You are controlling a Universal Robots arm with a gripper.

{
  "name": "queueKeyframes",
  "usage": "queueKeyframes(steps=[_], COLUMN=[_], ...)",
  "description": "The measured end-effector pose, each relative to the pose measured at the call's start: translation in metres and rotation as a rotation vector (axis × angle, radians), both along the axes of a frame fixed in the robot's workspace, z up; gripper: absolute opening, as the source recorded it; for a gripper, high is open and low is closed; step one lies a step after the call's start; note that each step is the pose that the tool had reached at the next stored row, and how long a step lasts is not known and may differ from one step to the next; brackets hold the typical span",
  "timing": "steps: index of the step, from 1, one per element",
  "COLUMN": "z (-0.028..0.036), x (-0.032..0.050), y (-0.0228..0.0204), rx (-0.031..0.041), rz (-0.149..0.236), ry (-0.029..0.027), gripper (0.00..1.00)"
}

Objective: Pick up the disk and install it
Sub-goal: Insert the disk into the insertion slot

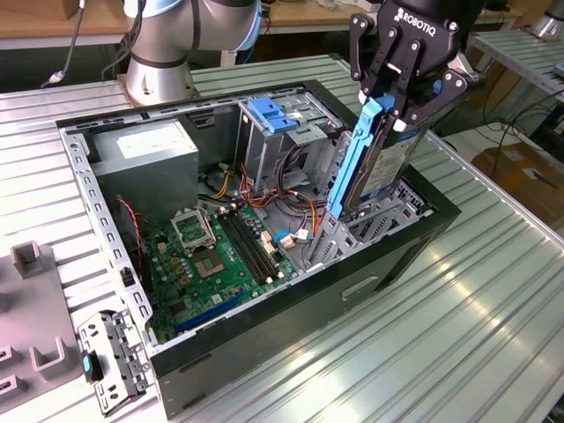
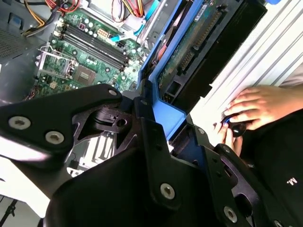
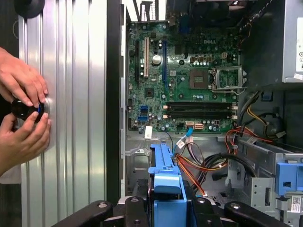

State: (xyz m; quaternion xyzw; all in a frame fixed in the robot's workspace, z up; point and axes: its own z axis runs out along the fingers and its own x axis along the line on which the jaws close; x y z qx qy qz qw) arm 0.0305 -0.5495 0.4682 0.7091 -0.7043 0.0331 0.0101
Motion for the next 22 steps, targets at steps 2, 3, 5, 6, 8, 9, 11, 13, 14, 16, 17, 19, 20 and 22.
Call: queueKeyframes(steps=[2, 3, 5, 6, 8, 9, 11, 13, 14, 16, 17, 19, 20, 22], z=[-0.0001, -0.0002, -0.0014, -0.0025, -0.0038, -0.0045, -0.0055, -0.0061, -0.0062, -0.0063, -0.0066, -0.0075, -0.0085, -0.0099], x=[0.0058, 0.0076, 0.0094, 0.0101, 0.0118, 0.0127, 0.0133, 0.0137, 0.0139, 0.0147, 0.0153, 0.0168, 0.0172, 0.0173], y=[0.0000, 0.0000, 0.0001, 0.0003, 0.0010, 0.0021, 0.0034, 0.0044, 0.0044, 0.0044, 0.0045, 0.0059, 0.0069, 0.0078], rx=[-0.0001, -0.0003, -0.0008, -0.0011, -0.0015, -0.0014, -0.0020, -0.0022, -0.0022, -0.0027, -0.0028, -0.0042, -0.0056, -0.0065], rz=[0.000, 0.000, 0.000, 0.000, 0.000, 0.000, -0.001, -0.006, -0.007, -0.008, -0.008, -0.008, -0.008, -0.008], ry=[0.0000, 0.0000, 0.0000, 0.0001, 0.0000, 0.0000, 0.0000, 0.0000, 0.0000, 0.0000, 0.0000, 0.0001, 0.0001, 0.0000], gripper=[0.37, 0.37, 0.37, 0.37, 0.37, 0.37, 0.37, 0.37, 0.37, 0.37, 0.37, 0.37, 0.37, 0.37])
